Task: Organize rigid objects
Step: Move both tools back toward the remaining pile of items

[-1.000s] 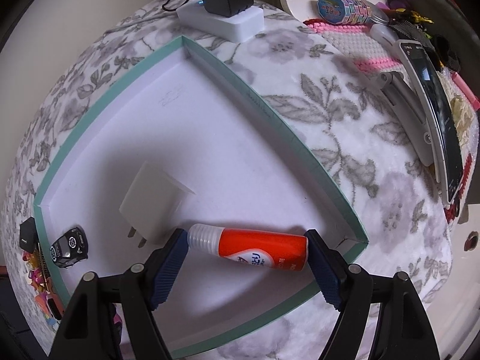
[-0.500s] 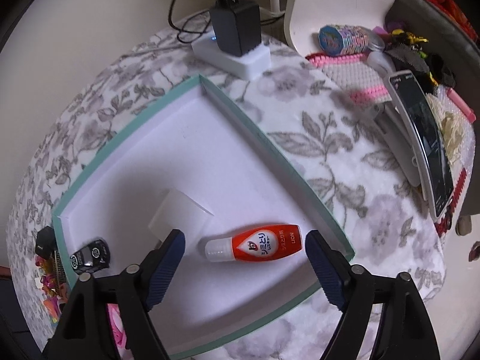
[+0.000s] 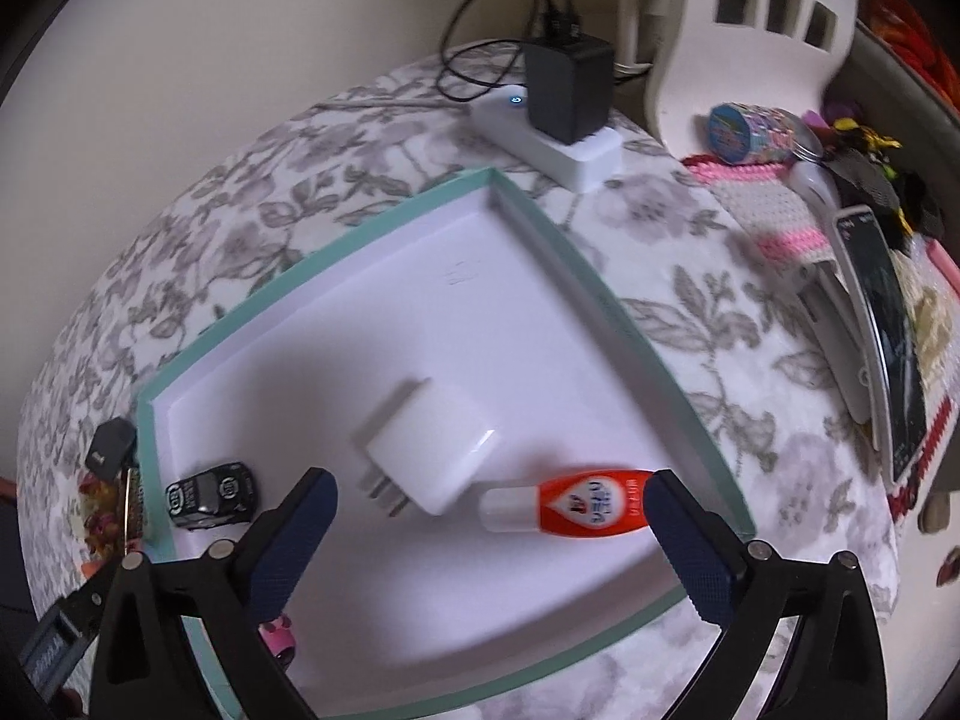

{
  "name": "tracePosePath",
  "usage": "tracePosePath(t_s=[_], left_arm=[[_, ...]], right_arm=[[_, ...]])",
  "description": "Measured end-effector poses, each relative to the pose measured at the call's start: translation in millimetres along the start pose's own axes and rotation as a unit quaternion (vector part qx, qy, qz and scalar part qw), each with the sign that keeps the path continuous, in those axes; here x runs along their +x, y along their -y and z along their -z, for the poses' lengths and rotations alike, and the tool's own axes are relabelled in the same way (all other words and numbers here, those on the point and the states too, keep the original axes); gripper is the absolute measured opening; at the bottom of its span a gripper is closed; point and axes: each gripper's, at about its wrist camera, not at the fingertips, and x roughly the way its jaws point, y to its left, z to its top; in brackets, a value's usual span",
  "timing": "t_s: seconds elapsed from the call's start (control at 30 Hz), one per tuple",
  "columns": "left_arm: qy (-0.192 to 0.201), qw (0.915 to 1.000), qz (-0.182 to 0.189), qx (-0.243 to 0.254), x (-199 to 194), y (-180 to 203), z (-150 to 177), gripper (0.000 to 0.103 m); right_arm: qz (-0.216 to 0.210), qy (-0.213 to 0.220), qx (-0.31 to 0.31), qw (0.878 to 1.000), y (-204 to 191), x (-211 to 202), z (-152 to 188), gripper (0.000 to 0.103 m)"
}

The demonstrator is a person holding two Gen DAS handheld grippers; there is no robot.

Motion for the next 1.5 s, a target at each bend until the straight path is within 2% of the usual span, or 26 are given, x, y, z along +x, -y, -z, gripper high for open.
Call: tracePosePath(t_s=[0.23,0.6,0.77,1.07,1.4,1.5], left_arm=[[-0.014,0.9985,-0.004,-0.052,6,-31,-9,0.094],[-0.008,0.9856,-0.062,-0.157,-1,-123,-20,0.094],[0.005,0.9804,-0.077,-0.181,-12,-155,-23,0.094],[0.012,0.9759,-0.071,-0.206,-20,-192,-23,0.094],[0.008,0.9705,-0.066,-0.232,-20,-220,-23,0.094],[0.002,0.9712,-0.061,-0.230,-15,-221,-24,0.094]], right_arm=[[-0.011,-0.003,-0.020,1.000,-14,1,6,0.103],[-0.075,-0.003,-0.112,0.991,-91,-11,34,0.103],[-0.098,-0.005,-0.140,0.985,-124,-16,49,0.103],[-0.119,-0.023,-0.171,0.978,-171,-12,74,0.103],[-0.133,-0.034,-0.222,0.965,-219,-7,100,0.103],[-0.130,-0.037,-0.237,0.962,-230,-2,108,0.103]])
